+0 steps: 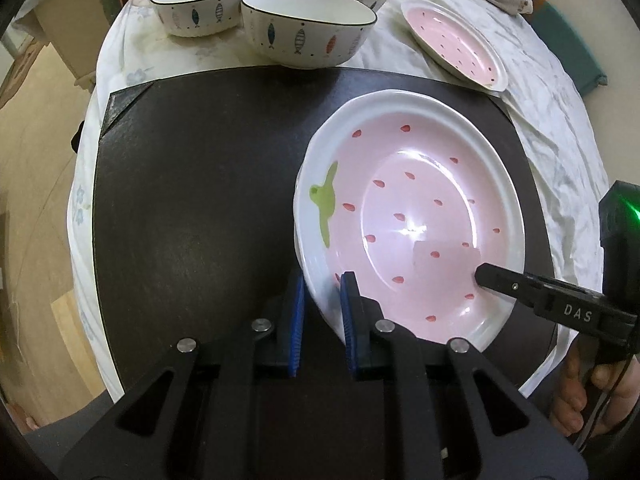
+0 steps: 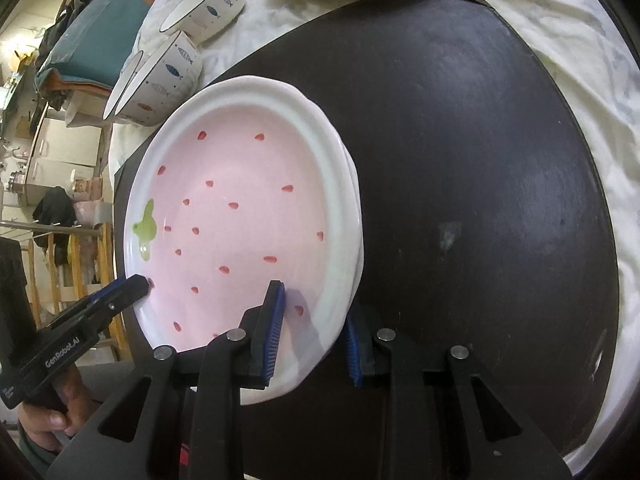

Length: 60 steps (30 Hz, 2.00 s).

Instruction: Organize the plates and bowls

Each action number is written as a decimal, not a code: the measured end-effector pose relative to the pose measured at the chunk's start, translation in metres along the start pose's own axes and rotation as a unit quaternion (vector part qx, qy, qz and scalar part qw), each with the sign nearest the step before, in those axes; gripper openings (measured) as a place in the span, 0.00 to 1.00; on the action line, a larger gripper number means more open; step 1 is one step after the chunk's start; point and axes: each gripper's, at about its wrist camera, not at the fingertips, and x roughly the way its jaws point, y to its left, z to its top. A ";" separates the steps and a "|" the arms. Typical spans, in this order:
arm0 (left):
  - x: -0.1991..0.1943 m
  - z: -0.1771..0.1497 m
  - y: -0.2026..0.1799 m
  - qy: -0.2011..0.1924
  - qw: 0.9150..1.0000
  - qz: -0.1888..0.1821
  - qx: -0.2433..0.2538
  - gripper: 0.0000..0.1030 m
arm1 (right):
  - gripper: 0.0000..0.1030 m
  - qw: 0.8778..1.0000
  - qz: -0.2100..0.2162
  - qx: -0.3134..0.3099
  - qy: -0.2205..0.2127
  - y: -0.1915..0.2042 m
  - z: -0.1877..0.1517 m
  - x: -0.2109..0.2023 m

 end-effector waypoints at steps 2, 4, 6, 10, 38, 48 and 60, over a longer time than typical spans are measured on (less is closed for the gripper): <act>0.000 0.000 0.000 0.003 1.000 -0.002 -0.010 0.14 | 0.28 1.000 -0.002 -0.002 0.000 0.002 -0.003 0.000; 0.001 0.000 -0.002 0.004 1.000 0.002 -0.015 0.14 | 0.28 1.000 -0.001 -0.002 0.000 0.001 -0.005 0.000; 0.001 0.000 -0.005 0.004 1.000 0.014 -0.010 0.15 | 0.28 1.000 0.005 0.004 -0.002 -0.001 -0.007 0.000; 0.005 0.004 -0.005 0.002 1.000 0.022 -0.012 0.17 | 0.28 1.000 0.005 0.005 -0.004 0.000 -0.007 0.001; 0.013 0.006 -0.021 -0.002 0.998 0.065 0.007 0.22 | 0.27 0.999 -0.002 0.002 -0.042 -0.016 -0.022 -0.010; -0.010 0.005 -0.022 -0.064 0.989 0.128 0.043 0.49 | 0.31 0.997 -0.038 -0.010 -0.071 -0.010 -0.019 -0.027; -0.033 0.012 -0.006 -0.109 0.984 0.143 0.007 0.70 | 0.95 0.989 -0.036 -0.009 -0.141 -0.004 -0.020 -0.056</act>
